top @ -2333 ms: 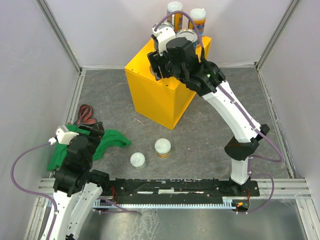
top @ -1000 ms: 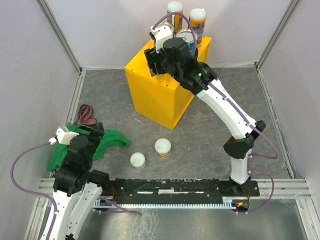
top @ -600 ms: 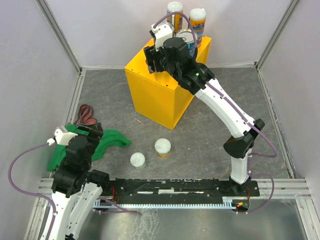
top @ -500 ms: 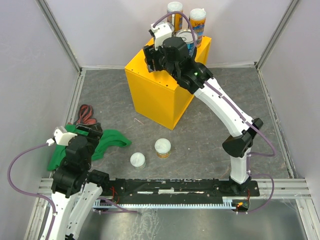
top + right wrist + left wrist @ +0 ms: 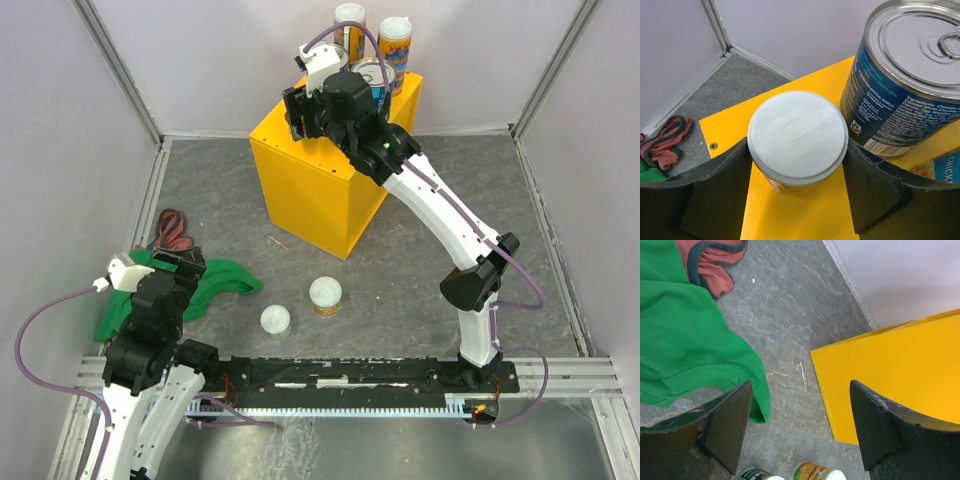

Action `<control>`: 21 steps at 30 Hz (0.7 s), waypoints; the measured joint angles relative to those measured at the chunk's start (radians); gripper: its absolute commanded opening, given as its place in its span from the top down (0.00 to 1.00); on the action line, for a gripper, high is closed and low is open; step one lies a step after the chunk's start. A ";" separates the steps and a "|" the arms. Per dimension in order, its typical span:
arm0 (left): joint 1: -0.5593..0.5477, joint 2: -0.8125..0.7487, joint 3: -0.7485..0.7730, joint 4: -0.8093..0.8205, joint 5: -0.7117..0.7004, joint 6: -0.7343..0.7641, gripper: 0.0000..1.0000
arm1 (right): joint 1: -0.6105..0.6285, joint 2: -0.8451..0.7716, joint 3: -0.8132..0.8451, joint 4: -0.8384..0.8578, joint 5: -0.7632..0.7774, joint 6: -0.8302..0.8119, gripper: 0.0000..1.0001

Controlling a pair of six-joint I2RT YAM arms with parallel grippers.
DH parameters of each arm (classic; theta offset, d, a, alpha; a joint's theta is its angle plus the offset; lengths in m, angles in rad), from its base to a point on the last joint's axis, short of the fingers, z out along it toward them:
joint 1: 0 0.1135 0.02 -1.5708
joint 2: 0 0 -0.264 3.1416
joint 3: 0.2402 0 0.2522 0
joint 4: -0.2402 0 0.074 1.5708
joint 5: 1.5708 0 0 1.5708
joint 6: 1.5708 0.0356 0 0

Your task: Place and organize the canned foods onto the counter

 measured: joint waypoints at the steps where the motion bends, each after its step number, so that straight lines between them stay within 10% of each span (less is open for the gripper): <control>1: 0.000 0.000 0.000 0.000 0.000 0.000 0.16 | -0.001 0.000 0.000 0.000 -0.004 0.000 0.39; 21: 0.000 0.002 0.000 0.017 0.004 0.000 0.16 | -0.003 0.000 -0.001 0.002 -0.034 -0.007 0.19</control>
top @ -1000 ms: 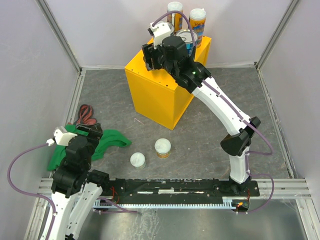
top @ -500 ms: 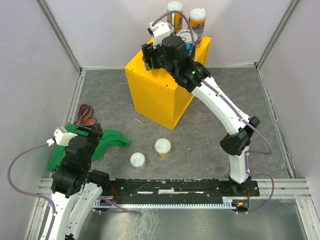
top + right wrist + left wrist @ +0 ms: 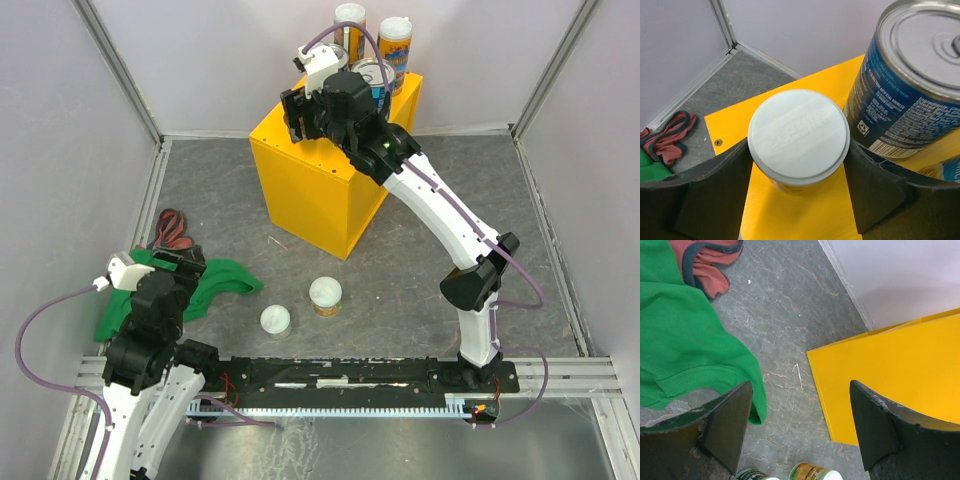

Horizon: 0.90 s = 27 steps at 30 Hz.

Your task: Place and organize the canned foods onto the counter

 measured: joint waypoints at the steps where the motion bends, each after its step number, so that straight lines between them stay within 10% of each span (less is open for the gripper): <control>1: 0.000 0.001 0.000 0.000 0.000 0.000 0.16 | 0.000 0.000 0.000 -0.003 -0.002 0.001 0.17; 27: 0.000 -0.007 0.000 0.005 0.004 -0.001 0.16 | 0.006 -0.055 -0.026 -0.041 -0.009 0.000 0.10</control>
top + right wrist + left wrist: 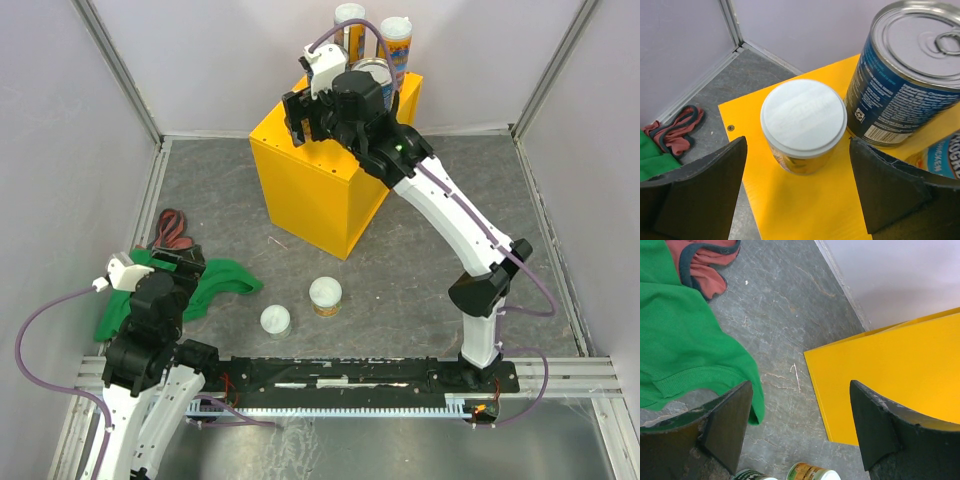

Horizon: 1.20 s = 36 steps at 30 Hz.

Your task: Place and organize the canned foods onto the counter

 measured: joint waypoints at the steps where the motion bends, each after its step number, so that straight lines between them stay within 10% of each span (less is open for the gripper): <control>1: 0.000 0.000 0.000 0.000 0.000 0.000 0.16 | 0.000 -0.009 -0.002 0.000 0.000 0.000 0.10; 36: 0.000 -0.034 -0.053 0.012 0.000 -0.019 0.16 | 0.346 -0.507 -0.660 -0.061 0.009 0.005 0.12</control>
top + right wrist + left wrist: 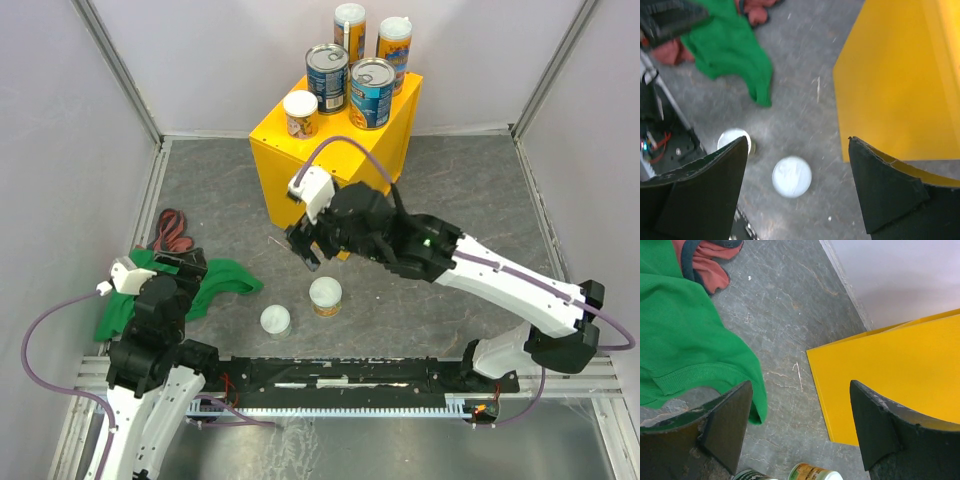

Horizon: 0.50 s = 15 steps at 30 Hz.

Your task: Place and organize the canned foods onto the counter

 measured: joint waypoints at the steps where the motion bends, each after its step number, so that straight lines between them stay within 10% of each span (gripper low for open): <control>1: 0.000 -0.004 -0.002 0.000 0.000 -0.001 0.16 | 0.011 0.000 -0.033 -0.003 -0.008 0.002 0.12; 15: 0.000 -0.011 -0.003 0.001 0.000 -0.005 0.15 | 0.059 0.024 -0.335 0.051 -0.175 0.046 0.10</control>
